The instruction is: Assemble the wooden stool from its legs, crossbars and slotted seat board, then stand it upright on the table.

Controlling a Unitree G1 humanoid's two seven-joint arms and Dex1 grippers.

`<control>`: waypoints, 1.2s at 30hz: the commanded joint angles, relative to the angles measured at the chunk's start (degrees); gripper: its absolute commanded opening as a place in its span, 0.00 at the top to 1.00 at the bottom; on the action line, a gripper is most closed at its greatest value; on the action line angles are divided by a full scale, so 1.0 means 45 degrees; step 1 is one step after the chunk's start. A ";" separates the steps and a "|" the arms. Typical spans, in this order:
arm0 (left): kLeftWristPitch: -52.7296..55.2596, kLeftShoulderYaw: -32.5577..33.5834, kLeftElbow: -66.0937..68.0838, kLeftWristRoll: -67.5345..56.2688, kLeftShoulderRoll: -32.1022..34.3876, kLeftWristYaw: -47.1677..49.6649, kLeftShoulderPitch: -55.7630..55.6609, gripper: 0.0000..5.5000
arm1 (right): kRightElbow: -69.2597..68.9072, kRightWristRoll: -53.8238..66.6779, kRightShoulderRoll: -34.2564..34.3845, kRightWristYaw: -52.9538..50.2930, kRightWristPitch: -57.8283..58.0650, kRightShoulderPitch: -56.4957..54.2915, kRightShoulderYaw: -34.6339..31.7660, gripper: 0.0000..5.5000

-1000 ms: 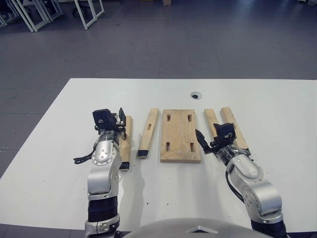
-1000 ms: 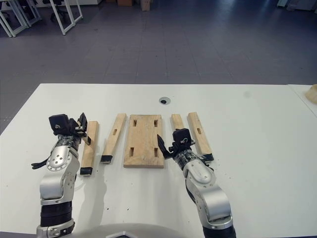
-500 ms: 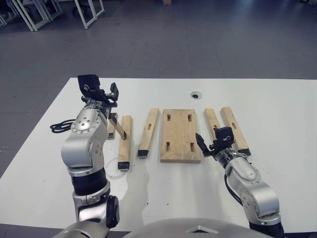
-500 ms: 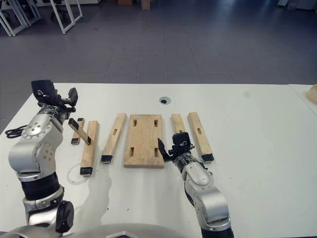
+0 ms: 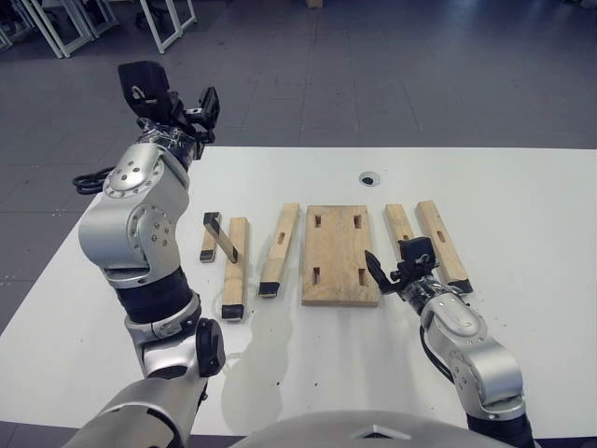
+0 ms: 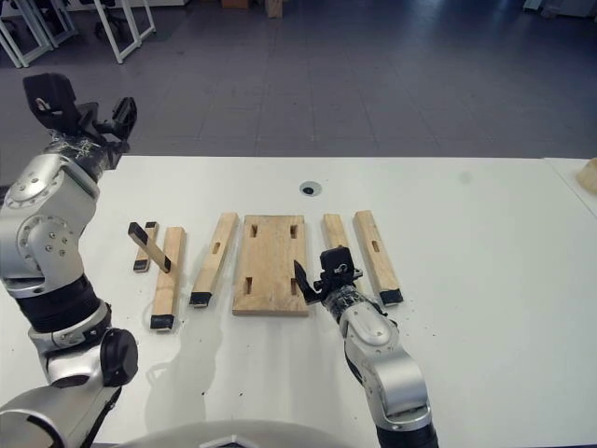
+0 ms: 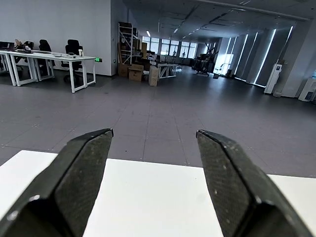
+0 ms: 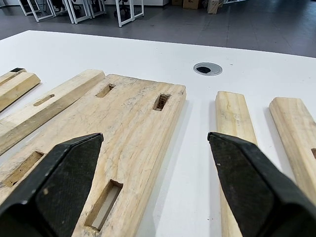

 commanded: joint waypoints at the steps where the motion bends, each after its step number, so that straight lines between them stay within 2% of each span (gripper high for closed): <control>1: -0.0792 -0.0829 0.1325 0.0366 -0.0754 -0.0343 0.3027 0.43 | 0.0090 0.0006 -0.0044 0.0061 0.0204 -0.0171 -0.0125 0.29; 4: -0.1764 -0.1440 0.1786 0.0509 -0.1575 -0.0297 0.4684 0.43 | 0.0150 -0.0007 -0.0073 0.0071 0.0249 -0.0281 -0.0237 0.29; 7: -0.2447 -0.1467 0.1925 0.0550 -0.1658 -0.0278 0.4723 0.43 | 0.0141 -0.0054 -0.0073 -0.0011 0.0263 -0.0282 -0.0398 0.29; 10: -0.2677 -0.1173 0.1782 0.0399 -0.1339 -0.0275 0.3789 0.43 | 0.0135 -0.0094 -0.0030 -0.0074 0.0236 -0.0219 -0.0425 0.29; 14: -0.2435 -0.0566 0.0144 0.0160 -0.0587 -0.0129 0.2047 0.43 | 0.0117 -0.0125 0.0020 -0.0127 0.0174 -0.0109 -0.0378 0.29; 19: -0.1023 -0.0016 -0.2301 -0.0685 -0.0484 0.0212 0.0810 0.43 | 0.0058 -0.0145 0.0167 -0.0195 0.0085 0.0206 -0.0301 0.29; 21: -0.0500 -0.0194 -0.4016 -0.0595 -0.0505 0.0468 0.1825 0.37 | -0.0032 -0.0121 0.0214 -0.0232 0.0028 0.0398 -0.0295 0.29; 24: -0.0290 -0.1073 -0.6658 0.0083 -0.0842 0.0840 0.5726 0.28 | -0.0225 -0.0115 0.0291 -0.0330 0.0057 0.0752 -0.0308 0.29; 27: -0.1060 -0.2186 -0.7909 0.1090 -0.1371 0.1397 0.9355 0.18 | -0.0318 -0.0091 0.0277 -0.0324 0.0071 0.0947 -0.0322 0.29; 31: -0.0839 -0.3347 -0.7018 0.1533 -0.2072 0.1554 1.2364 0.18 | -0.0341 -0.0031 0.0125 -0.0143 0.0154 0.0949 -0.0407 0.29; 36: -0.0756 -0.4258 -0.5177 0.2471 -0.1088 0.1144 1.2880 0.18 | -0.0283 -0.0018 -0.0046 0.0057 0.0230 0.0827 -0.0412 0.29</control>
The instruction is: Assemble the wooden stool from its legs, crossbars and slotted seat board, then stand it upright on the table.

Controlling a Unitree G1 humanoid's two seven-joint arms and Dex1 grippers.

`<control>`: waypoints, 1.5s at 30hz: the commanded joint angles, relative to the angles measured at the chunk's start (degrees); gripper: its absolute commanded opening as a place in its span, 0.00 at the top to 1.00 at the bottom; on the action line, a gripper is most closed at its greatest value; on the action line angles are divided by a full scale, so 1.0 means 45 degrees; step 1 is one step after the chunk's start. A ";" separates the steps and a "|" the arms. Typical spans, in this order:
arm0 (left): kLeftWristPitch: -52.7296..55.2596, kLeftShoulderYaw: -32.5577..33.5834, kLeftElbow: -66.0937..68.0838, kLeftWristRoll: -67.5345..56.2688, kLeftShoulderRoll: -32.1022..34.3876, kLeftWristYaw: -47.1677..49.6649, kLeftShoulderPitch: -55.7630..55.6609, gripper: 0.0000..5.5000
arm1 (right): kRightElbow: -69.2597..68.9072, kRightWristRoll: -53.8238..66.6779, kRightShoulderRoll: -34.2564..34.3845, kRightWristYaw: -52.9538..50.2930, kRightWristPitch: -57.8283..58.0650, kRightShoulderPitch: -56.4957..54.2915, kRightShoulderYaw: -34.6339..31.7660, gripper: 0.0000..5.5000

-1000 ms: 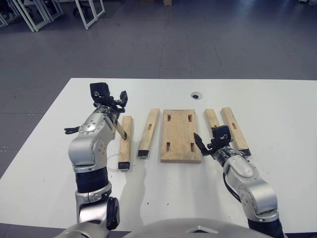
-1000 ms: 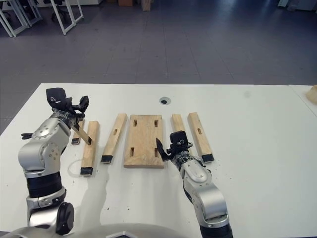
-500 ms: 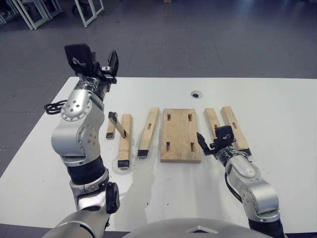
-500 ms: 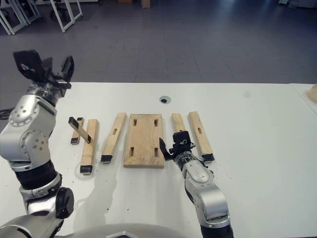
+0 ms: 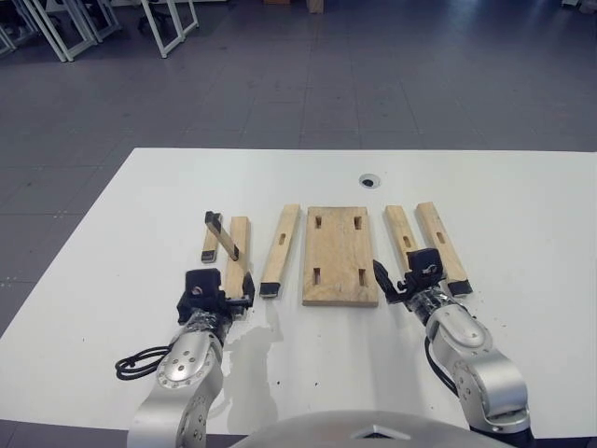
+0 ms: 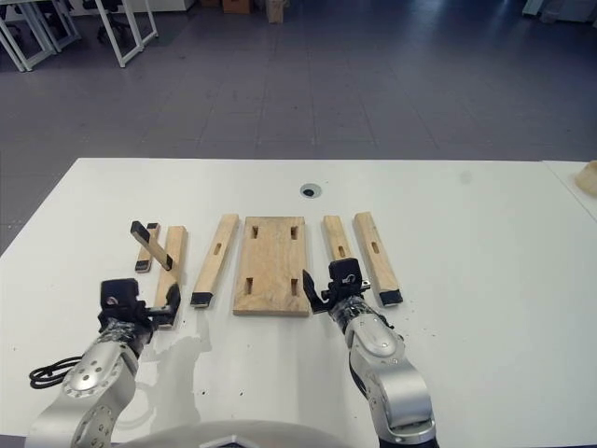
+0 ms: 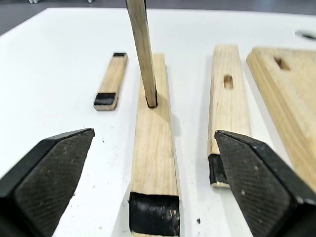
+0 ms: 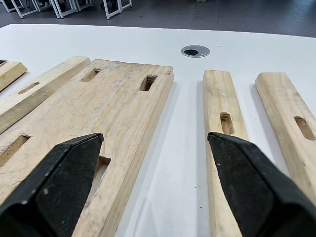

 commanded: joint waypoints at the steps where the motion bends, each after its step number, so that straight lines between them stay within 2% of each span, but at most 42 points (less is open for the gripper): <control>1: 0.0072 -0.0255 0.1062 0.0564 0.0423 -0.0188 0.0254 0.18 | -0.0079 0.0031 -0.0121 0.0122 0.0168 -0.0105 -0.0015 0.29; 9: 0.0081 -0.0006 0.4026 0.0290 0.0225 -0.0985 -0.0366 0.18 | 0.0070 -0.0012 -0.0069 0.0098 0.0096 -0.0283 -0.0068 0.29; 13: -0.0752 0.0372 0.5543 0.0056 0.0147 -0.1478 -0.0925 0.30 | 0.0189 -0.0058 -0.0043 0.0065 0.0091 -0.0435 -0.0078 0.29; 24: -0.2694 0.0037 0.6792 0.0754 0.0172 -0.1360 0.0429 0.61 | -0.0321 0.0168 0.0062 -0.0175 0.0980 -0.1417 -0.0968 0.29; 27: -0.3226 0.0167 0.7018 0.0782 -0.0054 -0.1134 0.0368 0.63 | -0.0270 0.0147 -0.0060 -0.0073 0.0991 -0.1396 -0.1022 0.29; 30: -0.4673 0.1136 0.6044 0.0273 -0.0202 -0.1210 -0.1088 0.63 | 0.0174 0.0145 -0.0392 0.0139 0.0848 -0.1844 -0.1483 0.29; 33: -0.5258 0.2287 0.5252 0.0421 0.0938 -0.1325 -0.3589 0.63 | 0.1014 0.0320 -0.0919 0.0472 0.0784 -0.2871 -0.2459 0.29; 35: -0.4894 0.2245 0.4881 0.0405 0.1774 -0.1894 -0.5236 0.63 | 0.1816 0.0705 -0.1122 0.0780 0.0901 -0.3827 -0.3157 0.29; 37: -0.4029 0.2056 0.4646 -0.1212 0.1679 -0.3073 -0.6575 0.63 | 0.2594 0.1770 -0.1023 0.1335 0.1296 -0.4942 -0.3978 0.29; 39: -0.3164 0.2000 0.4941 -0.3450 0.1331 -0.4658 -0.7551 0.63 | 0.3360 0.3395 -0.0812 0.2320 0.1856 -0.6087 -0.4617 0.23; 41: -0.1794 0.2560 0.5750 -0.6510 0.0998 -0.6245 -0.8510 0.63 | 0.4190 0.6427 -0.0132 0.3282 0.3400 -0.7521 -0.5815 0.14; 43: -0.0570 0.3098 0.6764 -0.9071 0.1099 -0.7784 -0.9314 0.63 | 0.4960 0.9488 0.0172 0.3981 0.5043 -0.8616 -0.7002 0.13; 45: 0.0100 0.3460 0.7650 -1.0539 0.1292 -0.8599 -0.9910 0.63 | 0.5602 1.0943 -0.0085 0.4240 0.5965 -0.9180 -0.7457 0.13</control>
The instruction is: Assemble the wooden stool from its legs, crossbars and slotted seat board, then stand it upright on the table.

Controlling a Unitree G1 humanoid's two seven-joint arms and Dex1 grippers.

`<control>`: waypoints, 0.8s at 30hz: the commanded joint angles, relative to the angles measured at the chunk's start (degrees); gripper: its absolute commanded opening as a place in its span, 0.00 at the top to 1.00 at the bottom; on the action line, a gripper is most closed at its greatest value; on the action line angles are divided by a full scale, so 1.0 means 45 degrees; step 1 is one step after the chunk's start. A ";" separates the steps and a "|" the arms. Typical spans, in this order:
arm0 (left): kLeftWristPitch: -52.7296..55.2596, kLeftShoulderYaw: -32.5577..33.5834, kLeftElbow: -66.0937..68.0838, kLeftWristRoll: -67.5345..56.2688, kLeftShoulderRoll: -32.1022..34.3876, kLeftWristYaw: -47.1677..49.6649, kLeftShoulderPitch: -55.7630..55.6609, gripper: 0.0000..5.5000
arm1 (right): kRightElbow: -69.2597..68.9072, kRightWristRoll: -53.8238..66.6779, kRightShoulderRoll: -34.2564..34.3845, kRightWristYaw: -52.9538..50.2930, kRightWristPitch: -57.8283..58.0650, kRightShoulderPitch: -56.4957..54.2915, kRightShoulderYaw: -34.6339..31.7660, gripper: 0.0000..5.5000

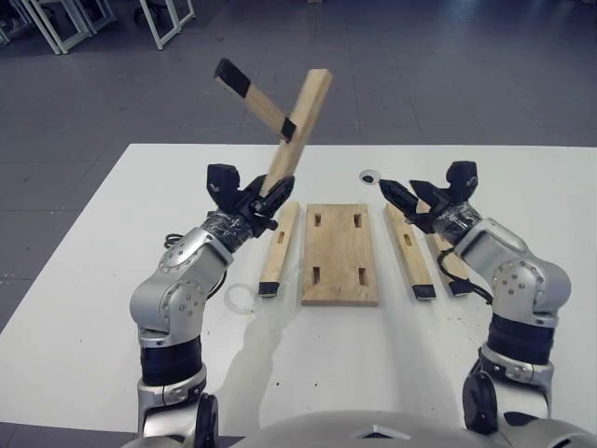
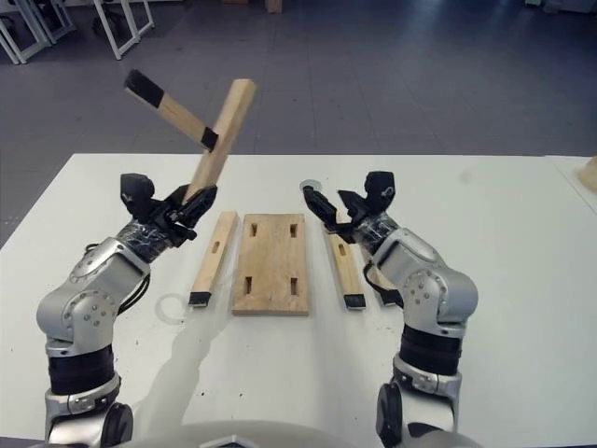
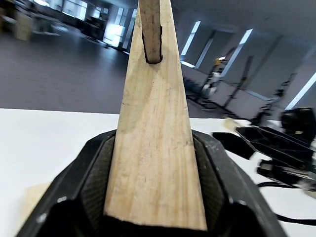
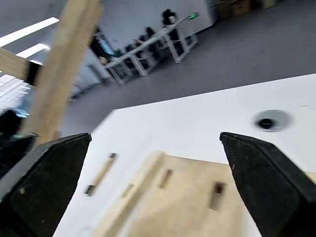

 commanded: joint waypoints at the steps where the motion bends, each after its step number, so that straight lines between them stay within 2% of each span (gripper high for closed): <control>1: 0.1398 0.1005 0.1793 -0.3144 0.0212 -0.1502 -0.1716 0.63 | 0.1343 0.3391 -0.0334 0.0612 0.2182 -0.1634 -0.1259 0.13; 4: 0.1823 0.1440 0.2244 -0.4755 -0.0133 -0.1139 -0.2162 0.63 | 0.1752 0.5247 -0.0616 0.0739 0.3231 -0.2192 -0.1429 0.13; 10: 0.2776 0.0786 0.1776 -0.6378 -0.0294 -0.0840 -0.1438 0.63 | 0.1638 0.7135 -0.0904 0.0782 0.3639 -0.2274 -0.0820 0.13; 23: 0.2879 -0.0850 0.1148 -0.6310 -0.0171 -0.1204 0.0299 0.63 | 0.2237 0.6831 -0.1323 0.0816 0.2496 -0.2309 0.0396 0.13; 24: 0.2838 -0.0882 0.1176 -0.6308 -0.0133 -0.1243 0.0320 0.63 | 0.2284 0.7025 -0.1318 0.0855 0.2514 -0.2336 0.0366 0.17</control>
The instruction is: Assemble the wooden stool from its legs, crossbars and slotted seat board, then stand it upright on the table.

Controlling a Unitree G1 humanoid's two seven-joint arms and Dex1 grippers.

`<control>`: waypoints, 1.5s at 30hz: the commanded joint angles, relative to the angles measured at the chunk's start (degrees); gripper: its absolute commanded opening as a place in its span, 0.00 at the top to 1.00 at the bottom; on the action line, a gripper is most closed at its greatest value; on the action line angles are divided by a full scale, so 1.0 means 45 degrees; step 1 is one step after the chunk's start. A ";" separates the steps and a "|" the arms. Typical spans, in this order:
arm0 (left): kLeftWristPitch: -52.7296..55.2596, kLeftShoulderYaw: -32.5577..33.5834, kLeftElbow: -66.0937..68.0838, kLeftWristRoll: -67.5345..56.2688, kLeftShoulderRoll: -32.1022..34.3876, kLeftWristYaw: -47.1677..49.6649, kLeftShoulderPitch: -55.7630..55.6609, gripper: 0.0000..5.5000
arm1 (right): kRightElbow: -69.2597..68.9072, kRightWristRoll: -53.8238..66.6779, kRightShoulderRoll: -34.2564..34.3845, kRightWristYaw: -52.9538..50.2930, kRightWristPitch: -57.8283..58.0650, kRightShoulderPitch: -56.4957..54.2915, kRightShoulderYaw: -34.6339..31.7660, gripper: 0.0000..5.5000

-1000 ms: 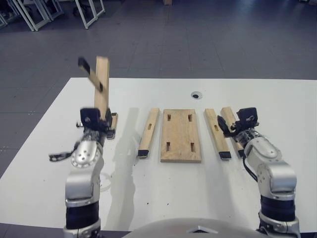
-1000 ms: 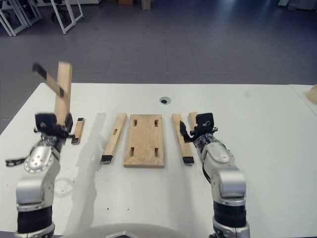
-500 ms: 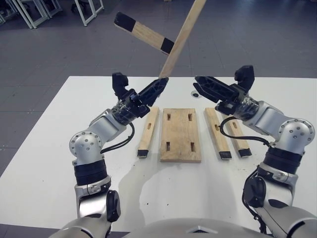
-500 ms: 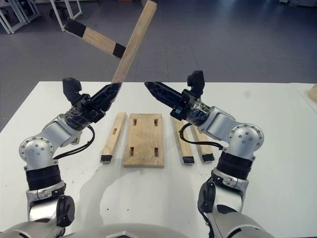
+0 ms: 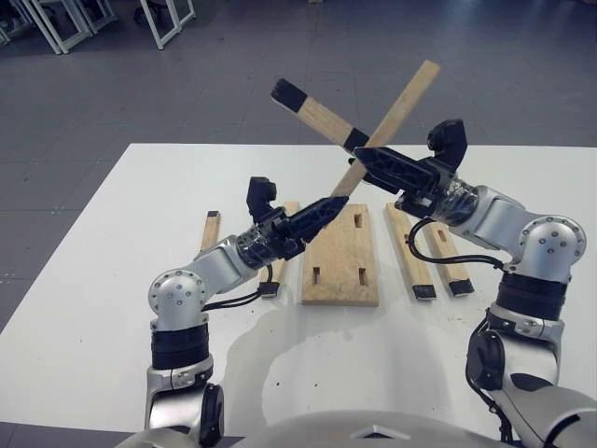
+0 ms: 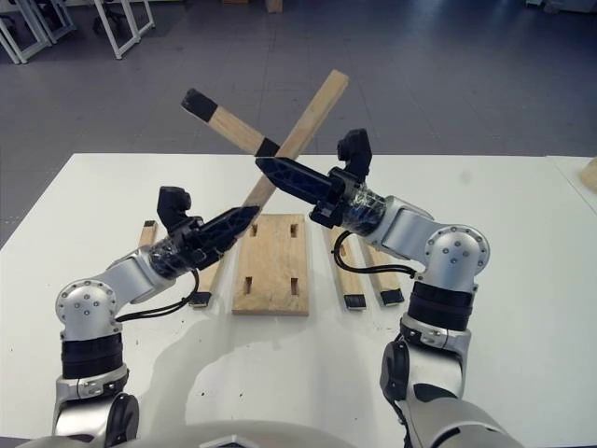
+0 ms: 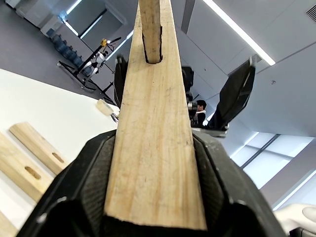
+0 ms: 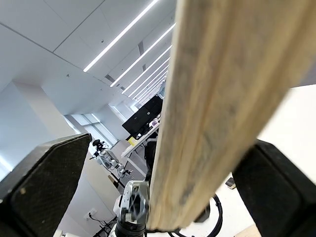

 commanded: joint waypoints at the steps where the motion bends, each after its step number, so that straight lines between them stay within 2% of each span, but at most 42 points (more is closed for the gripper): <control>1: -0.0136 -0.0275 -0.0144 0.0192 0.0181 -0.0175 0.0173 0.63 | 0.0182 0.0464 -0.0107 0.0110 -0.0135 -0.0251 0.0079 0.19; 6: -0.0205 -0.0217 0.0154 0.0326 0.0499 -0.0444 0.0211 0.63 | 0.0391 0.2014 -0.0704 0.0865 0.0349 -0.0403 -0.0190 0.34; 10: -0.0223 -0.0225 0.0229 0.0411 0.0634 -0.0620 0.0375 0.63 | 0.0623 0.2155 -0.0935 0.0922 0.0189 -0.0597 -0.0059 0.44; 14: -0.0332 -0.0307 0.0209 0.0550 0.0641 -0.0651 0.0489 0.63 | 0.0578 0.1915 -0.1074 0.1008 0.0025 -0.0542 0.0149 0.58; 16: -0.0350 -0.0315 0.0259 0.0614 0.0666 -0.0639 0.0471 0.63 | 0.0577 0.1762 -0.1121 0.1092 -0.0097 -0.0481 0.0238 0.61; 25: -0.0070 0.0099 0.0513 -0.0059 0.1028 -0.0425 0.0213 0.63 | 0.0663 0.1154 -0.1428 0.1274 -0.0441 -0.0426 0.0277 0.63; 31: -0.0067 0.1805 0.0675 -0.3651 0.1473 0.0459 -0.0630 0.42 | 0.0843 0.0128 -0.2326 0.2127 -0.1037 0.0179 0.0200 0.63; 33: -0.0093 0.2093 0.0670 -0.3712 0.2086 0.0501 -0.0724 0.36 | 0.0842 0.0003 -0.2507 0.2309 -0.1100 0.0336 0.0148 0.63; 35: -0.0394 0.1510 0.0558 -0.1667 0.2955 0.0457 -0.0655 0.30 | 0.0776 -0.0068 -0.2666 0.2414 -0.1141 0.0473 0.0064 0.63; 37: -0.2041 -0.1250 0.0657 0.3410 0.4425 0.0942 -0.0721 0.24 | 0.0753 -0.0077 -0.2813 0.2382 -0.1247 0.0573 -0.0156 0.63; 39: -0.3238 -0.3478 0.0663 0.6832 0.5212 0.1235 -0.0861 0.23 | 0.0794 -0.0060 -0.2879 0.2321 -0.1311 0.0580 -0.0319 0.63; 45: -0.4215 -0.8061 -0.1417 1.1678 0.5563 0.0672 -0.0973 0.23 | 0.0808 -0.0168 -0.2855 0.2156 -0.1409 0.0545 -0.0440 0.63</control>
